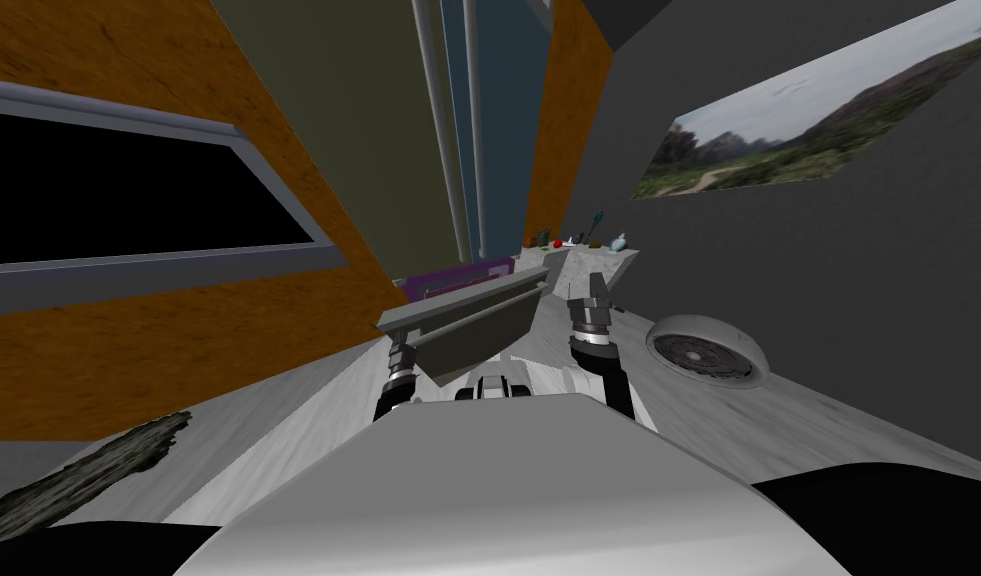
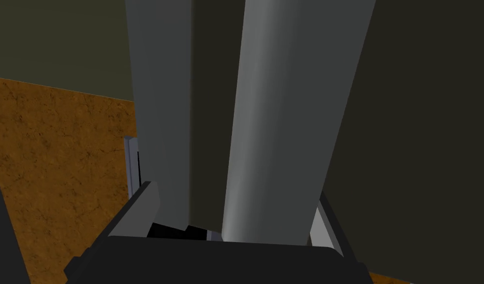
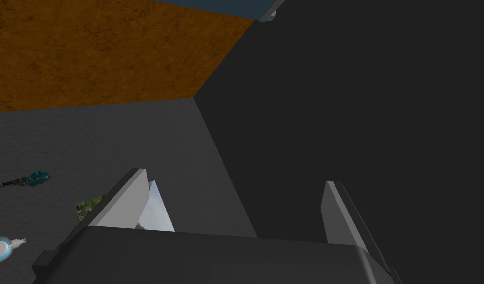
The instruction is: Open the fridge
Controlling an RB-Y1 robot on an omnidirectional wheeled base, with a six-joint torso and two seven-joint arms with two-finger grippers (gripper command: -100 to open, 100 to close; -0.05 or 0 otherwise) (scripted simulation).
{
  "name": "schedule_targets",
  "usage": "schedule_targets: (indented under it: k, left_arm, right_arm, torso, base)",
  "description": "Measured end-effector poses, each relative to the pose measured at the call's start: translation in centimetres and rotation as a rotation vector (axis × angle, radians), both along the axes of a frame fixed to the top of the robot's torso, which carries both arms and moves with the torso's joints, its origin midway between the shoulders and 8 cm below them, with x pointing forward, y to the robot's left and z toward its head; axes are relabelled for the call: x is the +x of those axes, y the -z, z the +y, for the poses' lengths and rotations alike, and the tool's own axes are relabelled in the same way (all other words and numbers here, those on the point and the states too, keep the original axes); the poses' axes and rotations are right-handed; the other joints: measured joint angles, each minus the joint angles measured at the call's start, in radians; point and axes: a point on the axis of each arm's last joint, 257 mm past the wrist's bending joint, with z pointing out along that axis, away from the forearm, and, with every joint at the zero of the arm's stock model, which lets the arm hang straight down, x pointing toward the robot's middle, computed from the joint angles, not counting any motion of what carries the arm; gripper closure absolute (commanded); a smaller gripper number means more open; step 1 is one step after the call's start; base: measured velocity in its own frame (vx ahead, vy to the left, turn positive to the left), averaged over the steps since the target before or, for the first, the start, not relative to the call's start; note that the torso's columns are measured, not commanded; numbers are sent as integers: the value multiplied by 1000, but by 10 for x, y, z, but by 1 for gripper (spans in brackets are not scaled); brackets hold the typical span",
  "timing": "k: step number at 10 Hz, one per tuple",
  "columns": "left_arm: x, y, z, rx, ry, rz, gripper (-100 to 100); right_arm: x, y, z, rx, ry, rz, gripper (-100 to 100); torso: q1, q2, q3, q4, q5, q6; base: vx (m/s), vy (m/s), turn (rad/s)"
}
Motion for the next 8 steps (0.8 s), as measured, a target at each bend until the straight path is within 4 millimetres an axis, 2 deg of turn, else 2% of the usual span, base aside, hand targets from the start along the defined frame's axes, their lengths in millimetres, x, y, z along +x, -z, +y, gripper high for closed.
schedule_targets:
  k: [8]
  left_arm:
    - [-10, -16, 7, -12, -8, 36, -100]
  right_arm:
    - [0, 0, 0, 0, 0, 0, 0]
  torso:
    - [-8, 10, 4, 10, -9, -1]
  base:
    - [4, -7, -7]
